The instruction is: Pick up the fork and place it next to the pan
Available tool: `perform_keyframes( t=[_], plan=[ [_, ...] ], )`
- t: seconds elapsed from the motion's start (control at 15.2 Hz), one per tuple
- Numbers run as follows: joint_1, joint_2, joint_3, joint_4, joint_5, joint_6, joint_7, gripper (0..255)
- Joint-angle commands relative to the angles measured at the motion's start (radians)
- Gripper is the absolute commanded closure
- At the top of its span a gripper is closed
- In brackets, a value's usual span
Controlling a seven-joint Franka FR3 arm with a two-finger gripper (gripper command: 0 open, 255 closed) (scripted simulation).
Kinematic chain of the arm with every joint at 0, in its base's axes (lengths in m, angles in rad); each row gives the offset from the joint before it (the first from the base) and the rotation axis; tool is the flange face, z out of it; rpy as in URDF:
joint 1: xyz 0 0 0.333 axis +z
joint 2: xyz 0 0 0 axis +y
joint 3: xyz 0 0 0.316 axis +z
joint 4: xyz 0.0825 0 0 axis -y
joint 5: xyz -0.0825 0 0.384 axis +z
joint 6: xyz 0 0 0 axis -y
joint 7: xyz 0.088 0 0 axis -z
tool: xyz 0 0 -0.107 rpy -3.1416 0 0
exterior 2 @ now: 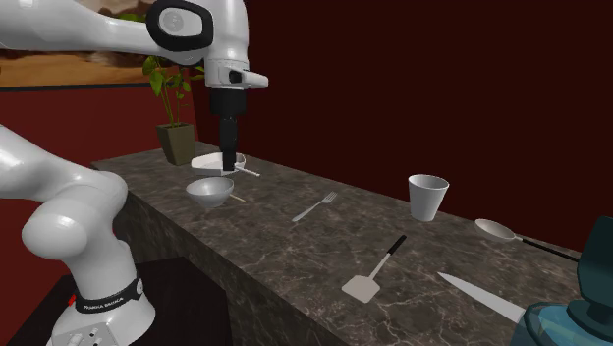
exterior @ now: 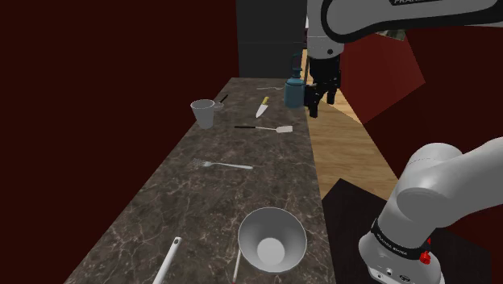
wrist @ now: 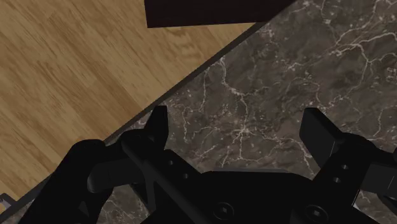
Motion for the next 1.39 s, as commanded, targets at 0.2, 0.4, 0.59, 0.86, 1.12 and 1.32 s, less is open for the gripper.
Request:
perform_keyframes(
  t=[0.2,0.4,0.59,0.86,1.12,1.32],
  plan=[
    [0.019,0.084,0.006,0.001,0.017,0.092,-0.006,0],
    [0.037,0.173,0.014,0.013,0.033,0.179,-0.013,0],
    [0.055,0.267,0.023,0.035,0.047,0.261,-0.022,0],
    [0.078,0.397,0.037,0.081,0.065,0.358,-0.036,0],
    [0.099,0.529,0.054,0.144,0.079,0.44,-0.051,0],
    [0.114,0.629,0.068,0.203,0.087,0.492,-0.062,0]
  ],
)
